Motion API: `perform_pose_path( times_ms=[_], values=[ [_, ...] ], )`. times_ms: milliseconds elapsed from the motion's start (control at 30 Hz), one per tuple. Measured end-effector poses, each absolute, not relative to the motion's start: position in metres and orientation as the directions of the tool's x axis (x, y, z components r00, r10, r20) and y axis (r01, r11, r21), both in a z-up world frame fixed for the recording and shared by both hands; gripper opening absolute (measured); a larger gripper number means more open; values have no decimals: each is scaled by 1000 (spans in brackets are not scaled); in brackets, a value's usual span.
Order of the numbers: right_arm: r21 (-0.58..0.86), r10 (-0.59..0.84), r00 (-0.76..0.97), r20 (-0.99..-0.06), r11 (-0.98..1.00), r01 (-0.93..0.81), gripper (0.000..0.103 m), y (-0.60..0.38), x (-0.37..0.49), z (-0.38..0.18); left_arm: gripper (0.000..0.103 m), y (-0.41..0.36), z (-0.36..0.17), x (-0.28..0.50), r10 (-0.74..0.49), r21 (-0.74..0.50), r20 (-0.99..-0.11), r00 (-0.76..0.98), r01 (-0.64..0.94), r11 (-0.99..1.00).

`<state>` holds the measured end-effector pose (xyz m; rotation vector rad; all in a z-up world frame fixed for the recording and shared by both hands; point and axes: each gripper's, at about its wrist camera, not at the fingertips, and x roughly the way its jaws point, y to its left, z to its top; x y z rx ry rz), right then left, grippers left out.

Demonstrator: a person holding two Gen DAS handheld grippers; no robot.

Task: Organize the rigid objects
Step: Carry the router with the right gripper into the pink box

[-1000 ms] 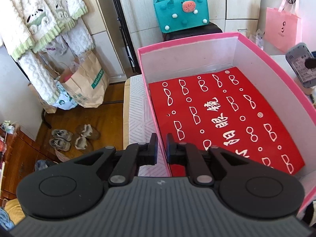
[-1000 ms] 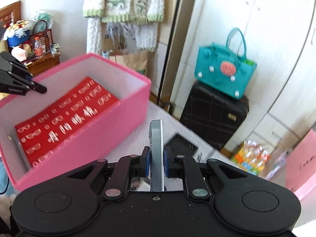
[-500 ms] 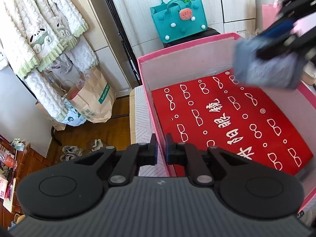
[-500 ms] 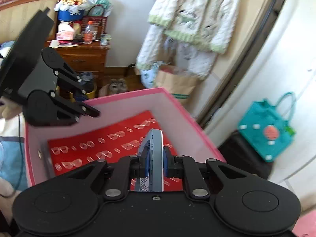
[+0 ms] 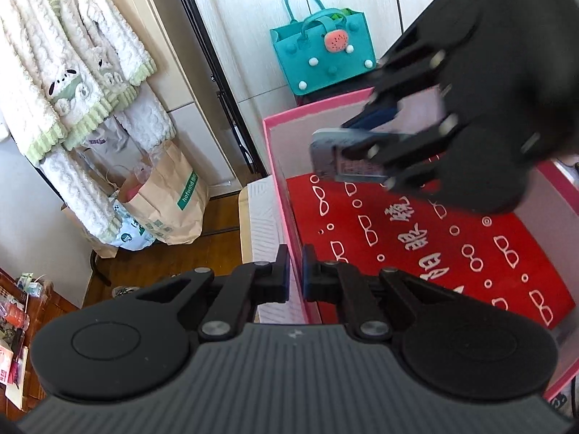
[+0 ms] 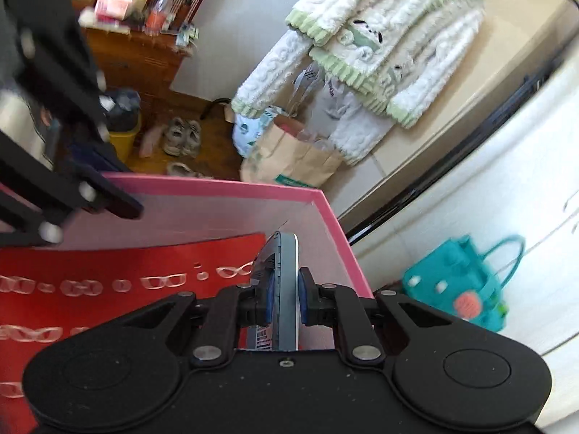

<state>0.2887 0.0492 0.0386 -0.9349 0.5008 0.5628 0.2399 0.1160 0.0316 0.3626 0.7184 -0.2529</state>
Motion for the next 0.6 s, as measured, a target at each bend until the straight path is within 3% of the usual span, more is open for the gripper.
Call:
perform_pose_path(
  times_ms=[300, 333, 400, 600],
  values=[
    [-594, 235, 701, -674, 392, -703, 17, 63, 285, 19, 5, 121, 32, 236, -120, 210, -673, 730, 343, 915],
    [-552, 247, 665, -705, 398, -733, 22, 62, 286, 21, 5, 122, 33, 236, -122, 206, -671, 731, 341, 917],
    [-457, 278, 596, -753, 431, -778, 60, 59, 290, 27, 5, 122, 33, 236, -124, 200, -667, 735, 337, 920],
    [-356, 311, 526, -792, 466, -810, 65, 40, 289, 43, 5, 119, 33, 238, -115, 211, -665, 738, 334, 919]
  ],
)
